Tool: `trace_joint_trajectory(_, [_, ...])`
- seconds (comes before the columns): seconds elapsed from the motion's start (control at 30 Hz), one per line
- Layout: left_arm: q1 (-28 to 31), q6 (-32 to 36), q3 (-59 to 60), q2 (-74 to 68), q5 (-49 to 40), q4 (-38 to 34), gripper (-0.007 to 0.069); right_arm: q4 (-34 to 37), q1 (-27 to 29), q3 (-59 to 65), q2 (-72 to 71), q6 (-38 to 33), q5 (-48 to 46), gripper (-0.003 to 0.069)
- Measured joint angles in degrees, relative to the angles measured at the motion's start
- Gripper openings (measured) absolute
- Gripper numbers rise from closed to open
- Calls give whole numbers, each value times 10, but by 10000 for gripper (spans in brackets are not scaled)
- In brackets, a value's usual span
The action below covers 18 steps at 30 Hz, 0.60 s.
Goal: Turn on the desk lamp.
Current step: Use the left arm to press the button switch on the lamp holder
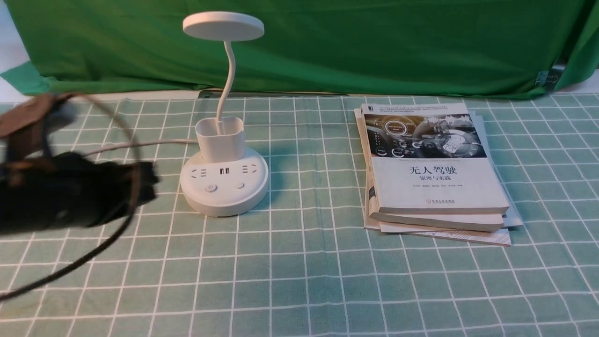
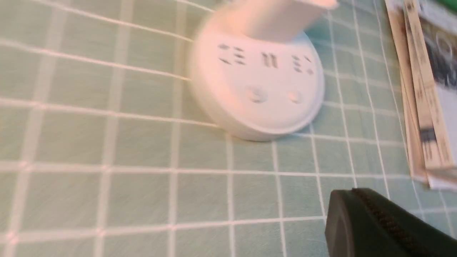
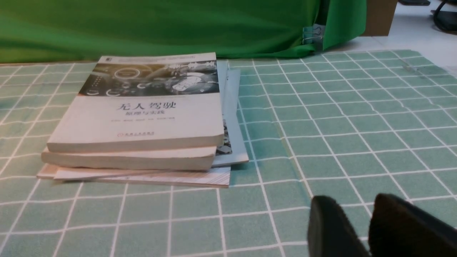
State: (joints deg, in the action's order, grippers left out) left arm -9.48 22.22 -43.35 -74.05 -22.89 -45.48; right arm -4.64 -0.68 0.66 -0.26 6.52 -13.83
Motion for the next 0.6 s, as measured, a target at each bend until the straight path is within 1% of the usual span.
trace_joint_trajectory(0.03, [-7,-4,-12,-14,-3,15,1,0,0,0,0,0,0,241])
trace_joint_trajectory(0.1, [-53,-70,-103,-108,-28,107,1,0,0,0,0,0,0,241])
trace_joint_trajectory(0.13, [-61,-93,-122,-133,-36,137,1,0,0,0,0,0,0,241])
trace_joint_trajectory(0.17, [-76,-126,-166,-169,-46,180,1,0,0,0,0,0,0,241])
trace_joint_trajectory(0.3, [-102,-193,-260,-263,-84,281,1,0,0,0,0,0,0,241])
trace_joint_trajectory(0.43, [-108,-218,-320,-324,-104,306,1,0,0,0,0,0,0,241])
trace_joint_trajectory(0.6, [-108,-222,-339,-364,-107,316,1,0,0,0,0,0,0,241])
